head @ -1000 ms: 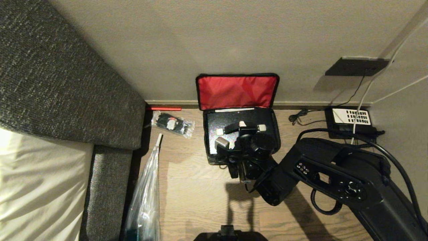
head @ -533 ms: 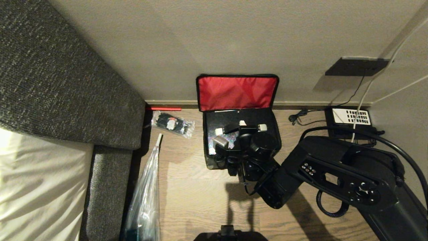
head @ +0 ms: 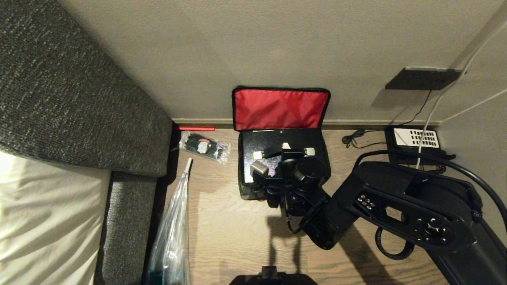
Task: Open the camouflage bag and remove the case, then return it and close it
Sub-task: Lift the black box
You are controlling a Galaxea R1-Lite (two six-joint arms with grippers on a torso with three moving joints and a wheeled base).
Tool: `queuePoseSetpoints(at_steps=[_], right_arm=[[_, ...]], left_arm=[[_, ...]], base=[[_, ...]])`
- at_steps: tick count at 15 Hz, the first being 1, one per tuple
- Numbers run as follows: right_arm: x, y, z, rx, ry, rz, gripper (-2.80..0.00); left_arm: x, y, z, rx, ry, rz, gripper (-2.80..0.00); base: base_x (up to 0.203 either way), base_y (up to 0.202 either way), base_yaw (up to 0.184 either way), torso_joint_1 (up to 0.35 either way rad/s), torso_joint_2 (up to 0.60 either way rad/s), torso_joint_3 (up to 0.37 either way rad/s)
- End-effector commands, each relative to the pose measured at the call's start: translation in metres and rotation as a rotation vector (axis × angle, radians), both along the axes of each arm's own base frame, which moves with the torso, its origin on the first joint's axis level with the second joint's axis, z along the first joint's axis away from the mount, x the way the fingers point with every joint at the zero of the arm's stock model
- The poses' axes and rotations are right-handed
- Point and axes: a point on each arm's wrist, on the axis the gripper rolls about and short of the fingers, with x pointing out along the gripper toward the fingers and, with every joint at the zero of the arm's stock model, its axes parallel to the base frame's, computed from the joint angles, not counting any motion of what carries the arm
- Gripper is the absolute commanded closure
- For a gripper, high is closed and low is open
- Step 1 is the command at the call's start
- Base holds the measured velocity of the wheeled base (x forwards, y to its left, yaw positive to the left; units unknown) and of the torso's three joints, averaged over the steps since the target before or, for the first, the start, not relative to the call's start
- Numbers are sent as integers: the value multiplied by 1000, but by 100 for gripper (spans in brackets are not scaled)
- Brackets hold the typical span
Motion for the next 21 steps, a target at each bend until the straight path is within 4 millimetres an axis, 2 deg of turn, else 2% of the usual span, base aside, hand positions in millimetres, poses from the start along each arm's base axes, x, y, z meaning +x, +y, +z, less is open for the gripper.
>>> queuePoseSetpoints(at_steps=[1, 5, 8, 10, 18, 21], right_arm=[[0, 0, 4, 2, -11, -6, 0], [-1, -2, 2, 17, 0, -27, 0], [-2, -3, 24, 64, -30, -62, 0], [-3, -4, 31, 75, -38, -73, 0], [1, -1, 6, 47, 3, -74, 0], [5, 3, -3, 117, 16, -77, 0]], left_arm=[[0, 0, 0, 0, 1, 2, 0], [0, 0, 0, 0, 2, 2, 0], [0, 0, 0, 0, 0, 2, 0], [0, 0, 0, 0, 1, 3, 0], [0, 0, 0, 0, 0, 2, 0], [0, 0, 0, 0, 1, 2, 0]], base=[[0, 0, 0, 0, 0, 0], [0, 0, 0, 0, 0, 0], [0, 0, 0, 0, 0, 0], [0, 0, 0, 0, 0, 0], [0, 0, 0, 0, 0, 0], [0, 0, 0, 0, 0, 0]])
